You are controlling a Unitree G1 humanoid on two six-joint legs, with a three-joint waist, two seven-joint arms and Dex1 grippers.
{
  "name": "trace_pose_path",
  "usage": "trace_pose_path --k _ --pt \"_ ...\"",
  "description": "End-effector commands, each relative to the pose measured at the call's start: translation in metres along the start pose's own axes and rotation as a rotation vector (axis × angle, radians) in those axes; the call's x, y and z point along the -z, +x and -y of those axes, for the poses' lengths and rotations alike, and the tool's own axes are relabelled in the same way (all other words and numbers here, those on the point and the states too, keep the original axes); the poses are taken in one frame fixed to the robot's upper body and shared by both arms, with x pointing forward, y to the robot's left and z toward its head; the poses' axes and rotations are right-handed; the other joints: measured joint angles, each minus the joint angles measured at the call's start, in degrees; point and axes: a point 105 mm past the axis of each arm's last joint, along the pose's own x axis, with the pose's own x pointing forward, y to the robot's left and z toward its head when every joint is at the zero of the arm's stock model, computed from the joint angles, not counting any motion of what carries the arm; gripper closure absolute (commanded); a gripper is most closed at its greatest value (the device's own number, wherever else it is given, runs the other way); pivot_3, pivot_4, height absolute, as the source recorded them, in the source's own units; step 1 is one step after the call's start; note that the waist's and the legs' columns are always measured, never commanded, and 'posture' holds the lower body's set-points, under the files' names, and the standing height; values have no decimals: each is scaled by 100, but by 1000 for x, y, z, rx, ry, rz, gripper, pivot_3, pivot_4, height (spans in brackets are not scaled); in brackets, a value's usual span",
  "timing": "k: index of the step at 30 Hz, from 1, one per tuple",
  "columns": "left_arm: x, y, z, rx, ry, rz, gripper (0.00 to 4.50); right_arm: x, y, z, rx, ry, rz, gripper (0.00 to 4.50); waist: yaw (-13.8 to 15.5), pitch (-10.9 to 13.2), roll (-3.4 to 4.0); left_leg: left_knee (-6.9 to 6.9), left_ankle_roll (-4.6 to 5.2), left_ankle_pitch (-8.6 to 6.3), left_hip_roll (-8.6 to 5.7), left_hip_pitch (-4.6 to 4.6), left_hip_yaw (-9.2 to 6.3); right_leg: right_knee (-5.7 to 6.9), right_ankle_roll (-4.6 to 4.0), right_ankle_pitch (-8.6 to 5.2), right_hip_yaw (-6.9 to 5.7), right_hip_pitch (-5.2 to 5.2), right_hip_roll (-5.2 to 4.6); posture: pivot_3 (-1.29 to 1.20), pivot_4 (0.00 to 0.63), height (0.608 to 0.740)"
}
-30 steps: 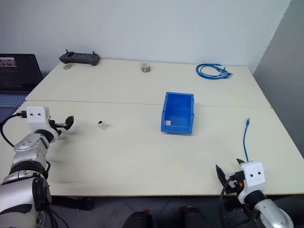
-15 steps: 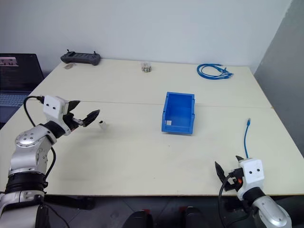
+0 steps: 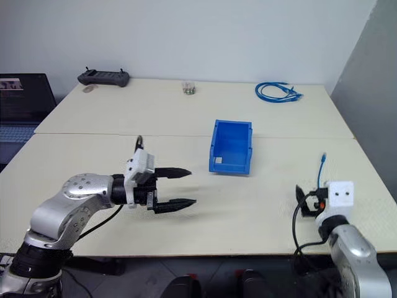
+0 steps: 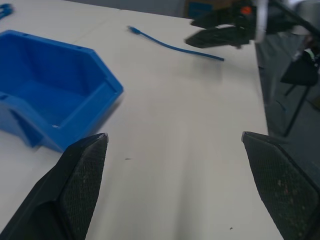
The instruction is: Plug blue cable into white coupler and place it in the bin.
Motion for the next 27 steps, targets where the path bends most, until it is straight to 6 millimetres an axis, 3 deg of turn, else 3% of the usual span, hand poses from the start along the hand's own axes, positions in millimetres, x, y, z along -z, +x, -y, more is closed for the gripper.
trace_pose_path --k 1,7,17,24,27 --pt "-12 9 2 78 88 14 0 -6 19 23 68 -31 -37 101 -1 2 3 1 0 0 0 -2 0 0 0 0 0 -1 0 0 150 740" --pt "-25 26 -5 121 136 53 0 -11 61 48 114 14 -123 101 -9 10 15 1 1 0 -2 -7 -3 -2 0 1 2 -3 5 0 150 740" --pt "-35 41 -13 137 159 89 0 -2 105 80 120 94 -214 101 -39 20 30 2 3 0 -4 -15 0 -7 -1 1 6 -5 5 0 150 740" --pt "-35 41 -18 125 158 91 0 -4 121 83 108 175 -235 101 -129 21 33 1 3 0 0 -14 -1 -6 0 2 6 -5 6 0 150 740" --pt "-37 41 -18 124 161 92 0 2 124 71 63 249 -260 101 -139 21 32 2 3 0 0 -14 0 -6 0 3 8 -4 6 0 150 740"
